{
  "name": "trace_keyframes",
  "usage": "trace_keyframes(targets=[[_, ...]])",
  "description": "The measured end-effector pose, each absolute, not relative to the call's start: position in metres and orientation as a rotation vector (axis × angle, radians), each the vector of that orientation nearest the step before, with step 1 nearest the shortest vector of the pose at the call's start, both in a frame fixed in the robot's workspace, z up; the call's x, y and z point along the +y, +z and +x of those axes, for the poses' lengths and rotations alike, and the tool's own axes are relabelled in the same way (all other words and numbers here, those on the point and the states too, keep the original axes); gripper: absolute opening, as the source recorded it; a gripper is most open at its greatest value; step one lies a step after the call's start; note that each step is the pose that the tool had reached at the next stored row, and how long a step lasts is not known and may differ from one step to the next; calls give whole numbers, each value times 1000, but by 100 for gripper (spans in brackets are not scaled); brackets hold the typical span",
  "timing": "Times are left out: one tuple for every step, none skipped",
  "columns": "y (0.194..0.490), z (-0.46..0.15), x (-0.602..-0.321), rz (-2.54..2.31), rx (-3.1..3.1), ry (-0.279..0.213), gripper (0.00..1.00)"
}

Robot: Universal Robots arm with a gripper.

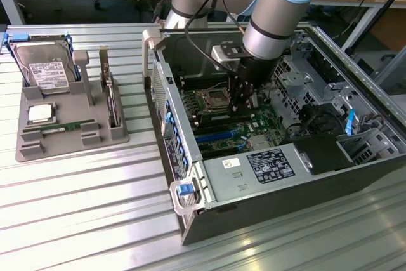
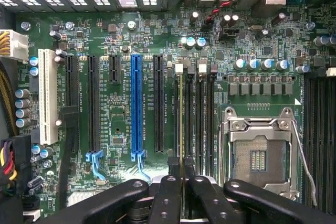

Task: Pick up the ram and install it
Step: 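Insert the ram into the slot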

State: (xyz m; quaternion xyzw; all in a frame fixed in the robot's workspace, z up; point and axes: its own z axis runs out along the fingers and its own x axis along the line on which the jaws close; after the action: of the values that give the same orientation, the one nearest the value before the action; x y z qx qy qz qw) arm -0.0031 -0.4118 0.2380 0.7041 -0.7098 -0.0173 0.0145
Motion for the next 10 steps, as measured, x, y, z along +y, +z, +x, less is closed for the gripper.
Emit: trace_keyframes(targets=[[238, -3, -412, 2192, -2210, -54, 12], [237, -4, -412, 2192, -2210, -54, 12], [237, -4, -412, 2192, -2209, -54, 12], [236, -4, -412, 2192, -2209, -54, 12], [236, -4, -412, 2192, -2209, -54, 12], [236, -4, -412, 2192, -2209, -54, 12], [236, -4, -412, 2193, -2209, -54, 12], [236, -4, -412, 2195, -2206, -54, 12], [236, -4, -412, 2198, -2203, -54, 12], [236, -4, -412, 2204, -2198, -54, 12]])
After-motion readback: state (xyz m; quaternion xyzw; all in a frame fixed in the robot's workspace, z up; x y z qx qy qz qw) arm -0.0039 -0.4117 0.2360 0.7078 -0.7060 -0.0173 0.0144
